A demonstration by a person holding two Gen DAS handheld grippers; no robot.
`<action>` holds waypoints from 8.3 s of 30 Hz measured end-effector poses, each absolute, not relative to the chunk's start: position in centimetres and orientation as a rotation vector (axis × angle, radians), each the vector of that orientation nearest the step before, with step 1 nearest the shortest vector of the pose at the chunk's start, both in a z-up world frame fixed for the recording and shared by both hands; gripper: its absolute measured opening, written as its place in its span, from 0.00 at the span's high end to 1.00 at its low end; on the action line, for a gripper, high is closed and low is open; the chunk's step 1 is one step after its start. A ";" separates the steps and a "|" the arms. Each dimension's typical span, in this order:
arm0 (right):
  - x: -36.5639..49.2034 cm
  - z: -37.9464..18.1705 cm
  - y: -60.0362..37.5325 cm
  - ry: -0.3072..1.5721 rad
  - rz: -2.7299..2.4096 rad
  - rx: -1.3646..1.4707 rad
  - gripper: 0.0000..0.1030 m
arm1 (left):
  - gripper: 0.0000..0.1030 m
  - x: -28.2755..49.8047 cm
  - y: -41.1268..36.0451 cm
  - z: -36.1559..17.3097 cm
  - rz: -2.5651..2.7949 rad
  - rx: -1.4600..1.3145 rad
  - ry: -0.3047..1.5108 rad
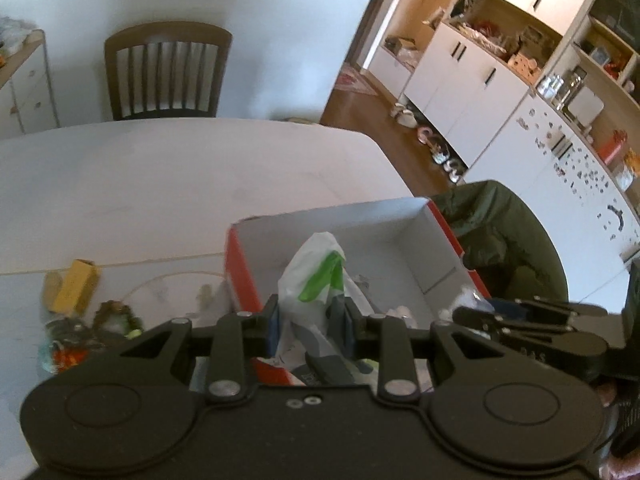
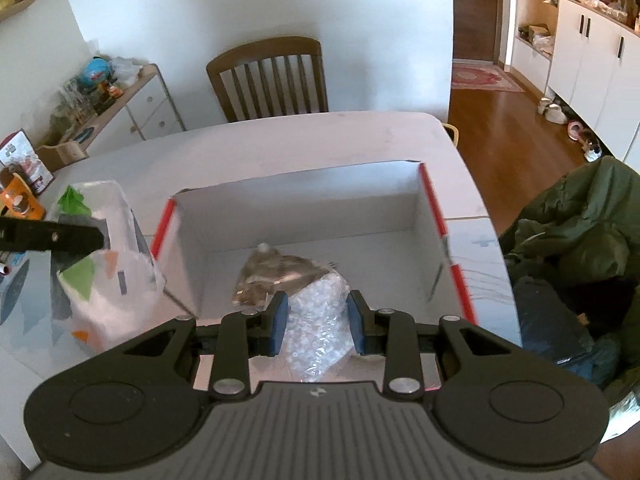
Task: Organize objects
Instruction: 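Lift and carry the plastic bag and bubble wrap with both grippers into the shoebox, then open the left gripper over the box while the right gripper releases the bubble wrap, then withdraw both grippers from the shoebox back toward the table items, then grasp the yellow box with the left gripper while the right gripper grasps the green patterned pouch, then carry the yellow box and green pouch with both grippers over the shoebox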
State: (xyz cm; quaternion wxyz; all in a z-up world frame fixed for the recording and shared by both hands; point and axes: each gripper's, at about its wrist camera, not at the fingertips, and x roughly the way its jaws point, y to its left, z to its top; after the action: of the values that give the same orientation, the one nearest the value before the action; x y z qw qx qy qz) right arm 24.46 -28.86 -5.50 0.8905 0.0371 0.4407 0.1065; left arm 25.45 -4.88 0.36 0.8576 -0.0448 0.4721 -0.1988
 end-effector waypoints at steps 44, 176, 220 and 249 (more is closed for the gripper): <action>35.4 -16.0 -28.5 1.156 0.278 -0.071 0.68 | 0.67 30.1 -15.9 -11.4 -0.245 0.206 1.269; 22.7 -15.4 2.2 0.968 0.470 -0.142 0.19 | 0.38 35.3 13.2 -13.6 -0.301 0.177 0.917; 20.0 -13.8 1.2 0.899 0.498 -0.127 0.77 | 0.74 32.0 15.8 -7.1 -0.323 0.054 0.907; 15.5 -1.8 -16.6 0.768 0.464 0.030 0.79 | 0.74 24.2 5.3 1.7 -0.438 0.071 0.887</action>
State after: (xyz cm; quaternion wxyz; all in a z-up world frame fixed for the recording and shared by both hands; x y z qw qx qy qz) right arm 15.54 -16.62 -1.79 0.9009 0.0146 0.3713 0.2241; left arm 24.18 5.29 1.65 0.8795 0.0343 0.4258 -0.2100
